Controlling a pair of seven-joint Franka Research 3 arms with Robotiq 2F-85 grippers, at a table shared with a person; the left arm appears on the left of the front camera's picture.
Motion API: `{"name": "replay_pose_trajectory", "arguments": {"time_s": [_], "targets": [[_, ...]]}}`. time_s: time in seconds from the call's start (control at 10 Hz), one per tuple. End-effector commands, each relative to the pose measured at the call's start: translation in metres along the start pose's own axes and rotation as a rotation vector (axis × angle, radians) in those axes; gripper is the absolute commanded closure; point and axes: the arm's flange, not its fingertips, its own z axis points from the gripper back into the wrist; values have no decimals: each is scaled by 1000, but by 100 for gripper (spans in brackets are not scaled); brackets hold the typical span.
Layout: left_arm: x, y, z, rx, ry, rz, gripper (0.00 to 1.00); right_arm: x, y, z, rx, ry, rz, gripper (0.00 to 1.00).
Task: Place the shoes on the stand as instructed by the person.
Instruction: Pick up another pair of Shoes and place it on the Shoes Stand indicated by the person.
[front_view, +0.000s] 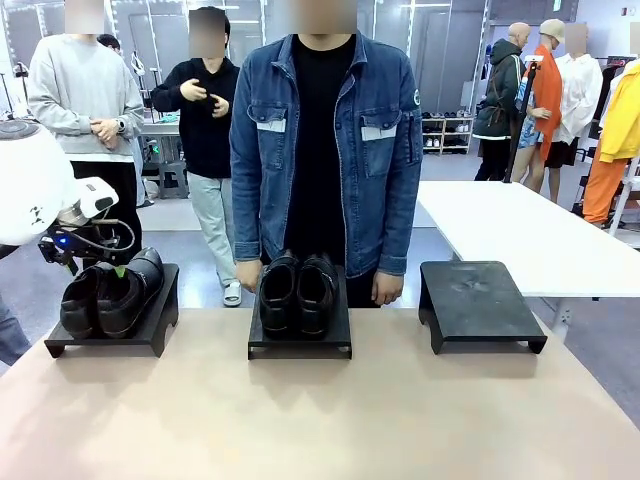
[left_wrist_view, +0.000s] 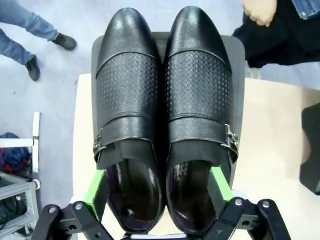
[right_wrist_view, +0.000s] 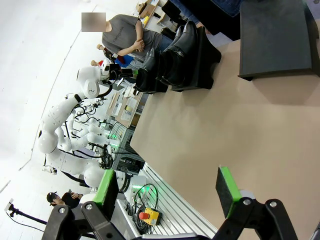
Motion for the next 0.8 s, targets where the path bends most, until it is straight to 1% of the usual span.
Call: {"name": "replay_pose_trajectory", "arguments": {"time_s": [0.0,0.7], "targets": [[1,0,-5,-9,6,-7,0,0,2,1,6,-4,6,0],[1,0,-5,-9,6,-7,0,0,2,1,6,-4,6,0]]}}
